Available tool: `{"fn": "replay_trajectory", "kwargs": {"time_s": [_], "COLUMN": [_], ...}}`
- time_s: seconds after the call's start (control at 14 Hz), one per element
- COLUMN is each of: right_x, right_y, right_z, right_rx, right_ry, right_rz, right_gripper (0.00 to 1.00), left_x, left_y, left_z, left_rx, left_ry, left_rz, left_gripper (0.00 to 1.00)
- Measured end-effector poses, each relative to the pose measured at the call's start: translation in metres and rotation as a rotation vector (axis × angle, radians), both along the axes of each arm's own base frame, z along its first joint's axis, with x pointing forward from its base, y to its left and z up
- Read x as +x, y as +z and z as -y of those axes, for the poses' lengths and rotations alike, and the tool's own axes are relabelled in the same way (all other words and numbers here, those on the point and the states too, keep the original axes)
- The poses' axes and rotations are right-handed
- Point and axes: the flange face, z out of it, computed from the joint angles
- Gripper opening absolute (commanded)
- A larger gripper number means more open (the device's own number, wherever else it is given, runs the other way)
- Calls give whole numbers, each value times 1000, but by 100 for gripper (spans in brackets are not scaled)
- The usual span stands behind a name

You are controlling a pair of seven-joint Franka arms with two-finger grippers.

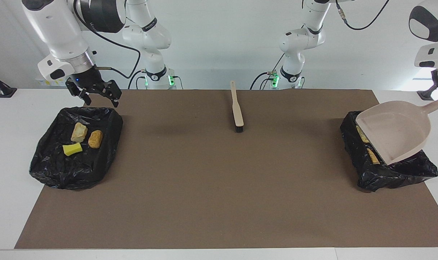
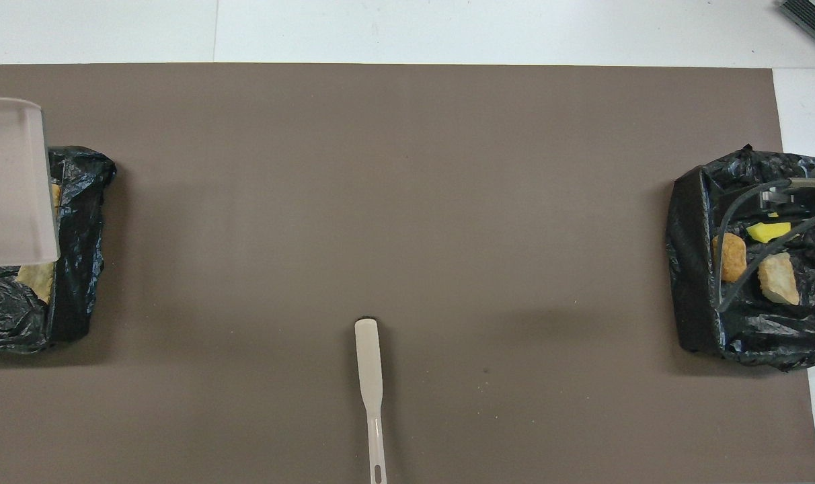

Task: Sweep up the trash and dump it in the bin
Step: 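Lift the emptied dustpan out of the bag with the left gripper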

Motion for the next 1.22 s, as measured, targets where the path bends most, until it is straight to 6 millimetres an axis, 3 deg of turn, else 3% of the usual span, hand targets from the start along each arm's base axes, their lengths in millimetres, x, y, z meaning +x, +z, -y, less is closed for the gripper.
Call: {"fn": "replay_trajectory", "kwargs": {"time_s": [0.21,0.36,0.72,1.0,1.22], "right_x": [0,0,-5,-13,-12], "right_y": [1,1,-3,12,15], "right_z": [-2,-2,2,13,13], "right_rx": [0,-1,0,3,1], "right_ry": [4,4,-4,-25,-25], "right_rz": [1,1,-45,-86,-81], "right_gripper": [100,100,100,100,100], "left_x": [-8,-9,-18,-37,-44], "left_y": [-1,-18,-73,-112,-140], "left_z": [24,53,166,267,332], "left_rx": [-106,-170,-261,-351,-422], "left_ry": [104,196,465,797,1006], "left_rz": [35,57,97,153,211], "left_gripper": [0,0,0,0,0]}}
